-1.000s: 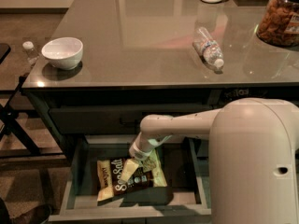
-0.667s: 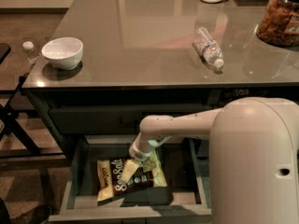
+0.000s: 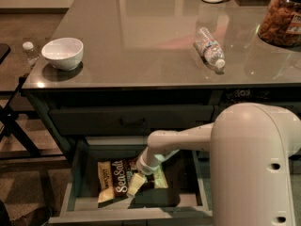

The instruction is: Pick brown chip bag from middle drawer and place on counter

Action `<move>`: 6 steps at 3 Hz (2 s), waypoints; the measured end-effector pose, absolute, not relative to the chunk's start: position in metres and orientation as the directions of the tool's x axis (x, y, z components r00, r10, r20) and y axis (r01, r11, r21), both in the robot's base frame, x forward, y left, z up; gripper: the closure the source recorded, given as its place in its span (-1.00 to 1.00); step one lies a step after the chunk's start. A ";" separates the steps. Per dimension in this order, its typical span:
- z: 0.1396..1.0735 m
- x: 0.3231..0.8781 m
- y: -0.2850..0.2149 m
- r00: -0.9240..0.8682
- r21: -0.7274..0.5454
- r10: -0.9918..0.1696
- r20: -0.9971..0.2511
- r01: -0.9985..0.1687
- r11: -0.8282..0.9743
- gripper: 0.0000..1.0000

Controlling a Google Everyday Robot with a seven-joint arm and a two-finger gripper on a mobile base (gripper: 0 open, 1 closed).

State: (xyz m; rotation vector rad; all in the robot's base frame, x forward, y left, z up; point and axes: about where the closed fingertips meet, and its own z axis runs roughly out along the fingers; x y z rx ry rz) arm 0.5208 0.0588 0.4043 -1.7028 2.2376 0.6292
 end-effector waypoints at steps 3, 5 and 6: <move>0.368 0.511 0.047 -0.292 0.203 -0.842 -0.453 -0.954 0.222 -1.00; 0.367 0.511 0.047 -0.292 0.203 -0.842 -0.453 -0.954 0.222 -0.16; 0.367 0.511 0.047 -0.292 0.203 -0.842 -0.453 -0.954 0.222 0.30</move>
Offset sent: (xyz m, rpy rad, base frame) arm -0.0117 -0.0161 -0.0659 0.0177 0.0356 -0.0086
